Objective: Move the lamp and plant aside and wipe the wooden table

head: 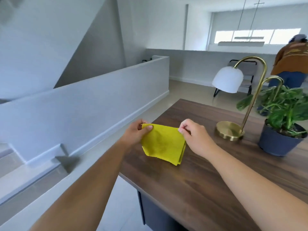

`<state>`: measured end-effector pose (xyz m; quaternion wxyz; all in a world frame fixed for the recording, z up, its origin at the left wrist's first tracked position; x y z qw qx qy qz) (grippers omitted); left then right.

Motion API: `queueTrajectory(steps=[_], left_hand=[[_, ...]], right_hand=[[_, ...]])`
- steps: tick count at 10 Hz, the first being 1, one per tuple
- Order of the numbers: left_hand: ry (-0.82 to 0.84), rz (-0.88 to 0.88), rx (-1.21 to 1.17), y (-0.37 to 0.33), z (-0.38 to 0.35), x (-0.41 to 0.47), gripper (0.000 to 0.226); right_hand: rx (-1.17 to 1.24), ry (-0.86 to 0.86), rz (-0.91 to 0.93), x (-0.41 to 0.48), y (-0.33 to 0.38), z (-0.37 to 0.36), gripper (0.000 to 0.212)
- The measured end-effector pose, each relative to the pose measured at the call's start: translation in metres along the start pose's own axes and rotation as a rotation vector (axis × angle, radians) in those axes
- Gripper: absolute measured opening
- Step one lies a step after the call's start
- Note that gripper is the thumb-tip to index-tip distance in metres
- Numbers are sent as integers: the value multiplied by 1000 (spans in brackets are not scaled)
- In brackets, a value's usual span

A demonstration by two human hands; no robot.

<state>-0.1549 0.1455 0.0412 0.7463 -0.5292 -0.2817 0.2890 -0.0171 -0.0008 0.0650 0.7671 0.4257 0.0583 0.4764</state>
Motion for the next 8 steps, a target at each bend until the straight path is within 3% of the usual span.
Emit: queueTrajectory(steps=[1, 2, 3, 5, 8], left_hand=[[-116, 61, 84, 11, 58, -15, 8], [-124, 132, 182, 27, 93, -18, 13], [-98, 197, 340, 50, 99, -8, 23], [-14, 175, 577, 88, 65, 27, 19], [-68, 84, 645, 91, 46, 55, 21]], right_hand=[[176, 154, -36, 4, 22, -54, 14], [352, 326, -156, 1, 26, -104, 17], [341, 401, -245, -3, 12, -135, 16], [-116, 275, -206, 8, -25, -137, 19], [-286, 127, -174, 25, -47, -122, 10]])
Point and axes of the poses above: each hand's wrist, its own x-axis towards the middle knuckle, its own z-axis out of the back of the hand, y = z × x, the point moved 10 cm from there along x, towards the middle knuckle, and after that the axes turned 3 degrees about -y, right-handed, at the moved point
